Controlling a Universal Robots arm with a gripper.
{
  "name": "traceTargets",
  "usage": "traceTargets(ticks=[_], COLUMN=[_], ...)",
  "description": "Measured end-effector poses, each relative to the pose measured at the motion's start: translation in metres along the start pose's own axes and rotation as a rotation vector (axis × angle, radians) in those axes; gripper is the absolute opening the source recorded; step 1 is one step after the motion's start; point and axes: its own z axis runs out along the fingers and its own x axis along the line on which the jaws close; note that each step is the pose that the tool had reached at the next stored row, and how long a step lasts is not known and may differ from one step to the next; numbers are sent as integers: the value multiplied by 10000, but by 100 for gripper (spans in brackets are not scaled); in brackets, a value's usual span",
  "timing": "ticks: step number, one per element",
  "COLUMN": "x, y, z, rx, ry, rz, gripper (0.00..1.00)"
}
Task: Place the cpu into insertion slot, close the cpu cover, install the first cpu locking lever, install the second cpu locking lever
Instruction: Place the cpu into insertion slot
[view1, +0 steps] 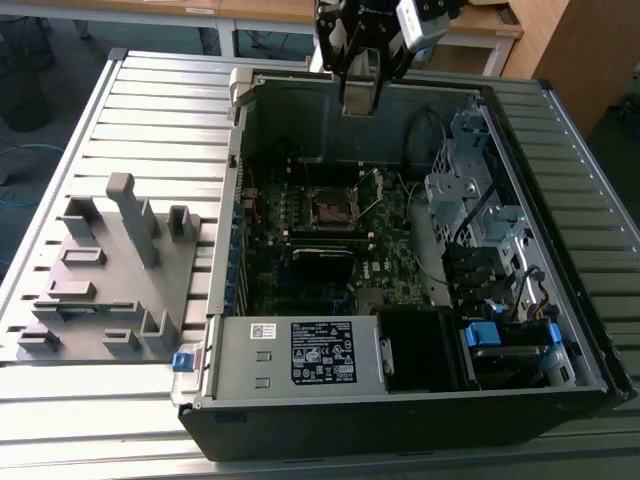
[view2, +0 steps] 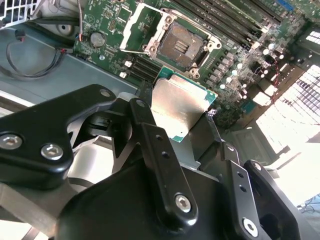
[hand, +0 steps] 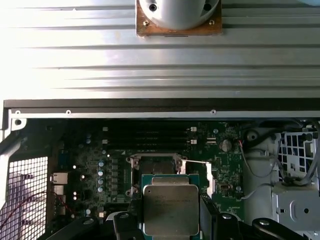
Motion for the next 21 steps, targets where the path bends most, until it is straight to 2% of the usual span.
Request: traceTargets(ticks=[8, 21], x=[-3, -1], y=[-10, -19], z=[112, 206], rx=[-3, -3], ry=[2, 1], rz=[-1, -2], gripper=[54, 54])
